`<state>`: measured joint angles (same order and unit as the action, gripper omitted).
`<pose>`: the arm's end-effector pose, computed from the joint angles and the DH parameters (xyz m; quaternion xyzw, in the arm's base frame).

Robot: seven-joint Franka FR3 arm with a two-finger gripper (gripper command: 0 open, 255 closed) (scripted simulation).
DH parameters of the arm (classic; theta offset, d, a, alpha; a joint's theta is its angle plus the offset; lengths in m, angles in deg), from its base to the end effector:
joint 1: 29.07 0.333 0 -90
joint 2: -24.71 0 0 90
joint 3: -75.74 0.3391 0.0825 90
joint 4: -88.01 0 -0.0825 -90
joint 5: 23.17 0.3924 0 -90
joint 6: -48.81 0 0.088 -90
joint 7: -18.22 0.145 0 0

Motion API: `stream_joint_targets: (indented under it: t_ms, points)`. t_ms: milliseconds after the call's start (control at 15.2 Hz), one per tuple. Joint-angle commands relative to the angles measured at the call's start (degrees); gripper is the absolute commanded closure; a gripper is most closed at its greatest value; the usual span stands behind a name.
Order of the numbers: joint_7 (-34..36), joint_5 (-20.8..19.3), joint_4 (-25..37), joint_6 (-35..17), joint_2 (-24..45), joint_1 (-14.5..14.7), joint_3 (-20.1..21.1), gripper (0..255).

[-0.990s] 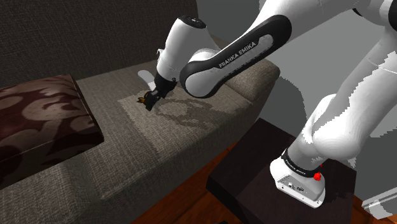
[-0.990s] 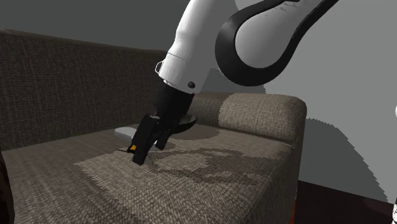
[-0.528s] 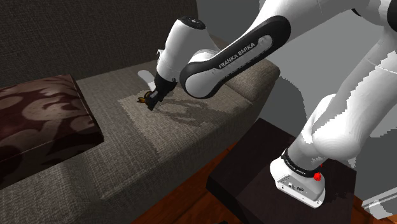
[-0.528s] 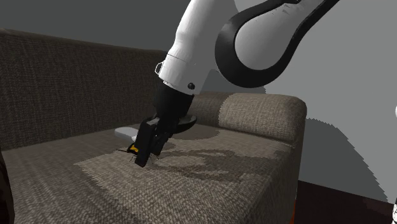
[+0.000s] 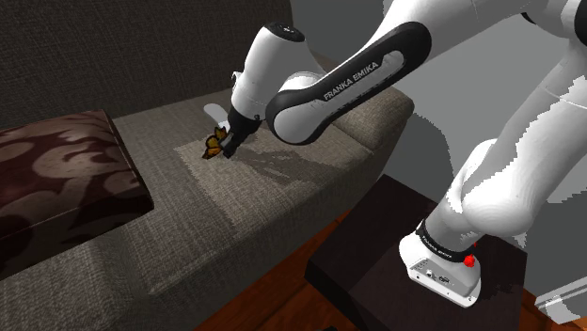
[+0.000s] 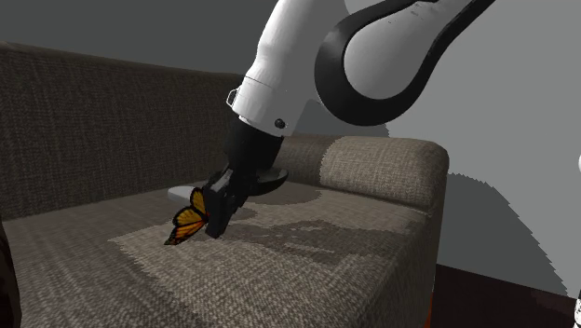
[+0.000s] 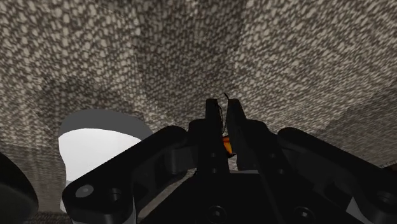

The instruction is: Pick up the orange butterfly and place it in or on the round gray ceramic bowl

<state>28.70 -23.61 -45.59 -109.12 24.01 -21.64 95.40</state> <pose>0.5011 0.2567 0.3718 -0.9655 -0.1446 -0.2062 0.0657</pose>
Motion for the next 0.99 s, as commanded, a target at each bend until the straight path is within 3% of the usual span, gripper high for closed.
stream_joint_targets:
  t_ms: [0, 924]
  points:
    - [0.29, -0.26, -0.09, 0.04, 0.28, -0.04, -0.02, 255]
    - [-2.46, 3.56, 5.05, 11.02, -5.87, 0.24, -0.53, 255]
